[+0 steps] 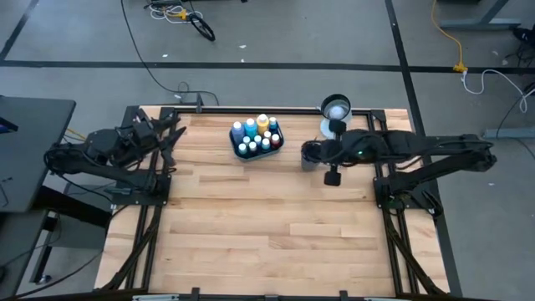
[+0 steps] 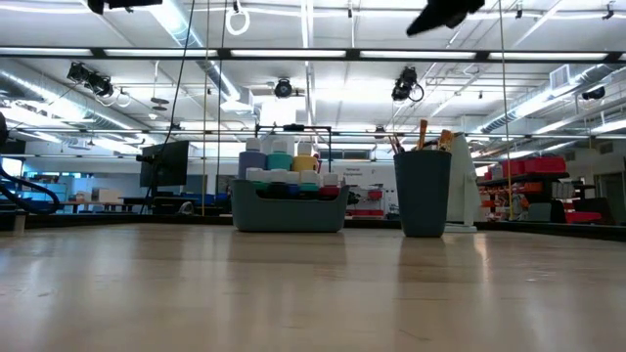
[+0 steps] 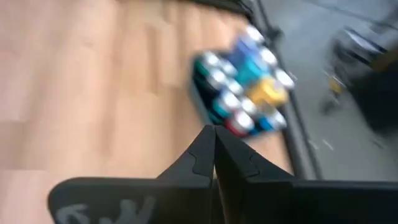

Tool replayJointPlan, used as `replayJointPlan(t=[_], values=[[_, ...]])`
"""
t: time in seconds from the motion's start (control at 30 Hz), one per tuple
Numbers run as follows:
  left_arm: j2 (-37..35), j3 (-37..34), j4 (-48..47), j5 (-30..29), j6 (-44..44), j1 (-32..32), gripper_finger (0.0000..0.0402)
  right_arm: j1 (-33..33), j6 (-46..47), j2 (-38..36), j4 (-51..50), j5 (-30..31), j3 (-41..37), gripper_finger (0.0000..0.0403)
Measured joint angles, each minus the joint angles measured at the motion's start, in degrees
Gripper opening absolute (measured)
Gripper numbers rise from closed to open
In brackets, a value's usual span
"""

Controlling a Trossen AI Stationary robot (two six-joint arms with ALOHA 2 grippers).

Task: Pick & Place Paint Supplies
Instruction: Return to Home Position

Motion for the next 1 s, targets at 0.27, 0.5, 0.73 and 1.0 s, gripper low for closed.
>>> replayJointPlan(t=[0.27, 0.5, 0.73, 1.0], values=[[-3.48, -0.02, -5.13, 8.89, -0.70, -0.01, 0.0152, 0.00, -2.88, -3.83, 10.29, -14.80, -1.38, 0.0011], [-9.69, -7.18, 0.05, 13.77, -0.46, 0.00, 0.0152, 0.00, -4.12, -6.44, 27.92, -17.82, -15.45, 0.0011], [-16.41, -20.63, 11.32, 12.79, -2.28, 0.00, 0.0152, -0.76, -7.64, -12.16, 46.47, -17.91, -29.21, 0.0011], [-18.61, -30.39, 21.37, 12.75, 1.24, -0.02, 0.0152, -3.27, -1.53, -23.15, 48.69, -17.93, -38.90, 0.0011]])
